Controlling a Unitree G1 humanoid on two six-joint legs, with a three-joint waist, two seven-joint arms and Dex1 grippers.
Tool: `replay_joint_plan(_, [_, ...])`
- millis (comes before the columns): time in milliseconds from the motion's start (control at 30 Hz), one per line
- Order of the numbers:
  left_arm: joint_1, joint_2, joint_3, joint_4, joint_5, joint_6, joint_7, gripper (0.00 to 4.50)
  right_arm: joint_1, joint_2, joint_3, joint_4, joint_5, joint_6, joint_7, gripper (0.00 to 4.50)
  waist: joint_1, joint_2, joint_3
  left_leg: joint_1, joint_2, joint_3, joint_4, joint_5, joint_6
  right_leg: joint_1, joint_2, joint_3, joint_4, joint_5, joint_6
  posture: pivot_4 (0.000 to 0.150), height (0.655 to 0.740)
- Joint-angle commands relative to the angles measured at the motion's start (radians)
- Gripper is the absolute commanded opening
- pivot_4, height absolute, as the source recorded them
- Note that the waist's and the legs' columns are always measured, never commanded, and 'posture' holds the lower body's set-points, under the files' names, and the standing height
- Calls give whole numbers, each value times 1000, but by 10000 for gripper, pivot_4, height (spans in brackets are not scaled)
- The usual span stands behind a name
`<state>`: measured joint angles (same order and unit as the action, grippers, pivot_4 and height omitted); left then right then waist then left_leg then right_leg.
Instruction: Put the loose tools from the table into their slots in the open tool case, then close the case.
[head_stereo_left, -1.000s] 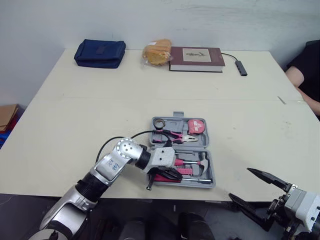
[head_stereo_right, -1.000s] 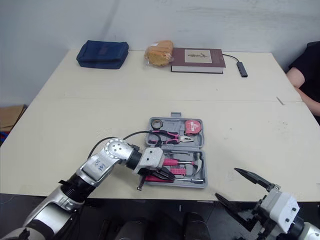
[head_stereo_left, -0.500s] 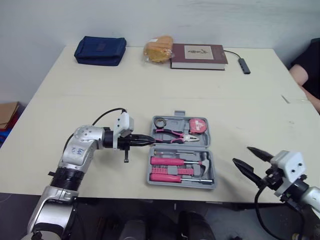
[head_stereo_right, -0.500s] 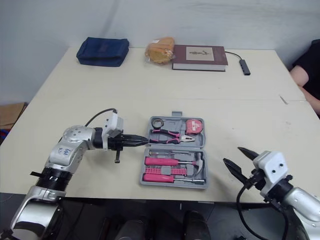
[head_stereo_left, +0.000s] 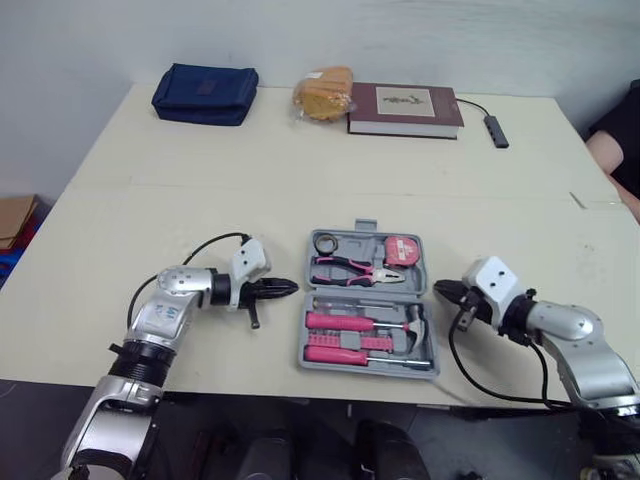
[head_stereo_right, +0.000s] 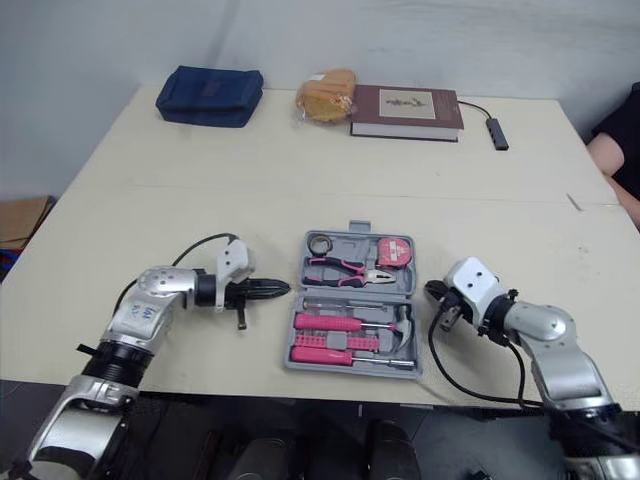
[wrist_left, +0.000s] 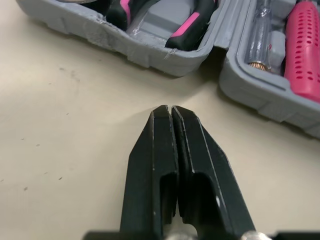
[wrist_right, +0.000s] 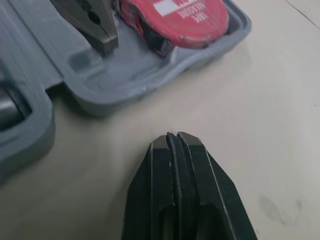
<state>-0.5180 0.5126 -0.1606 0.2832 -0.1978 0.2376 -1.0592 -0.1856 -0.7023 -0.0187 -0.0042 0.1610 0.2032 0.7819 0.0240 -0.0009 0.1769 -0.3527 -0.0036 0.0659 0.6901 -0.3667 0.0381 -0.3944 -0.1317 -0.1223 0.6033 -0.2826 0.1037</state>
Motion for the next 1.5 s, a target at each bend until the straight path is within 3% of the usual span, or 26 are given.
replay_joint_plan(33, [7, -9, -23, -47, 1, 43, -10, 0, -4, 8, 26, -33, 10, 33, 27, 264, -2, 0, 0, 0, 0, 0, 1, 0, 0, 0, 0, 0, 1, 0, 0, 1500, 7400])
replay_joint_plan(433, [-24, -38, -20, -80, -1, 95, 15, 0, 14, -7, 70, -185, 29, 184, 80, 264, -3, 0, 0, 0, 0, -1, 1, 0, -1, 1, 0, -1, 1, 0, 0, 1500, 7400])
replay_joint_plan(900, [21, 40, 12, -131, -8, 137, -4, 0, 11, 59, 157, -322, 10, 266, 50, 264, -27, 0, 0, 0, 5, 0, 1, -1, -5, -1, 1, 0, 3, -1, -2, 1500, 7400])
replay_joint_plan(1133, [13, 63, 20, -80, 28, 101, 8, 0, 40, 43, 92, -306, 21, 283, 42, 264, -26, 0, 0, 1, 5, 0, 1, -1, -5, -1, 1, 0, 3, -1, -2, 1500, 7400])
replay_joint_plan(1200, [2, 95, 48, -66, 5, 117, -25, 0, 88, 19, -6, -342, 81, 331, 52, 264, -23, 0, 0, 0, 5, 0, 1, -1, -5, -1, 1, 0, 3, -1, -2, 1500, 7400])
replay_joint_plan(1233, [-11, 120, 74, -55, -2, 110, -33, 5381, 126, -13, -82, -378, 146, 391, 85, 0, -22, 0, 0, 0, 5, -1, 1, -1, -5, -1, 1, 0, 3, -1, -2, 1500, 7400])
replay_joint_plan(1333, [-59, 187, 106, -62, -62, 213, -96, 18091, 161, -38, -266, -484, 382, 568, 120, 10215, -15, 0, 4, -2, 4, -2, 1, -1, -5, -2, 1, -1, 2, -1, -2, 1500, 7400])
replay_joint_plan(1433, [-141, 228, 120, -106, -127, 470, -92, 31887, 108, -26, -344, -547, 529, 746, 29, 24614, -15, 0, 5, -1, 3, -3, 2, 0, -4, 0, -1, -1, 2, 0, -1, 1500, 7400])
replay_joint_plan(1500, [-192, 261, 86, -148, -117, 625, -67, 40523, 36, -56, -366, -580, 609, 994, -59, 34115, -14, 1, 5, -2, 3, -4, 3, 0, -4, 0, -2, -1, 2, 0, -1, 1500, 7400])
